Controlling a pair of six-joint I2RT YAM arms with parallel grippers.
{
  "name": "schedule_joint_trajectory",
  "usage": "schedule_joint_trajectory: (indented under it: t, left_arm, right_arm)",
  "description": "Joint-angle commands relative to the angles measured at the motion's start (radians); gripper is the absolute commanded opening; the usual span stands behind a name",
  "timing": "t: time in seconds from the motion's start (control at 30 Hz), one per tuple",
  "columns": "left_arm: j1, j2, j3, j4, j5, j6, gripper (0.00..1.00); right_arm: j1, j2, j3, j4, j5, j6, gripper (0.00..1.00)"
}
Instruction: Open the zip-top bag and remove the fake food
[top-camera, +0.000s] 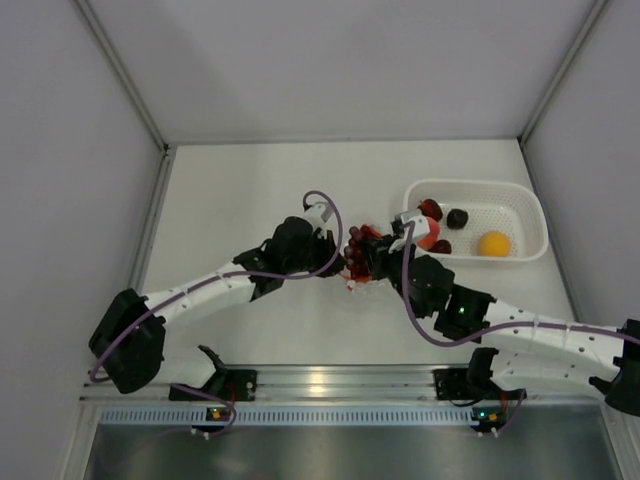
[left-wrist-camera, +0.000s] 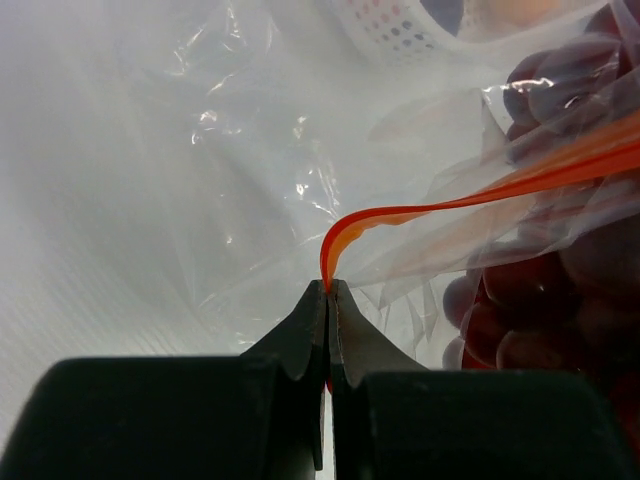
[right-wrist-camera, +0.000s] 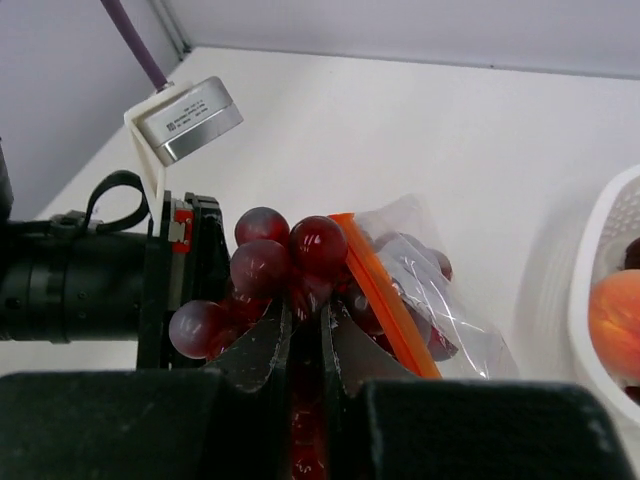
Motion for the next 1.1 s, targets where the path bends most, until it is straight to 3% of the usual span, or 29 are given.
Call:
schedule_joint_trajectory:
  t: [0.0,0.17,0.4,0.5,0.83,1.07]
  left_arm:
    - [-0.01,-0.033,-0.041,0.007,-0.037,-0.025,0.0]
    - [-0.014,-0.062,-0.05,0.007,-0.092,-0.057,0.0]
    - [-0.014,-0.162,-0.076,0.007,-0.311,-0.108,0.0]
    - [-0.012,-0.191,-0.064,-0.034,-0.465,-0.14,0.0]
    - [0.009,-0.266,-0.069,-0.04,-0.587,-0.171,0.0]
    - [0.013,-0.338,-0.073,-0.043,-0.645,-0.168,0.0]
  right_arm:
    - [-0.019,-0.048,0.002,0.258,-0.012,0.11,0.0]
    - [-0.03,-0.025,0.017,0.292,-0.108,0.193,0.0]
    - [-0.033,-0.03,0.017,0.318,-0.252,0.301,0.0]
    - [-0.036,-0.035,0.031,0.294,-0.359,0.33,0.0]
    - [-0.051,-0.002,0.051,0.235,-0.637,0.406,0.0]
    - [-0.068,0.021,0.011,0.186,-0.725,0.426,0.0]
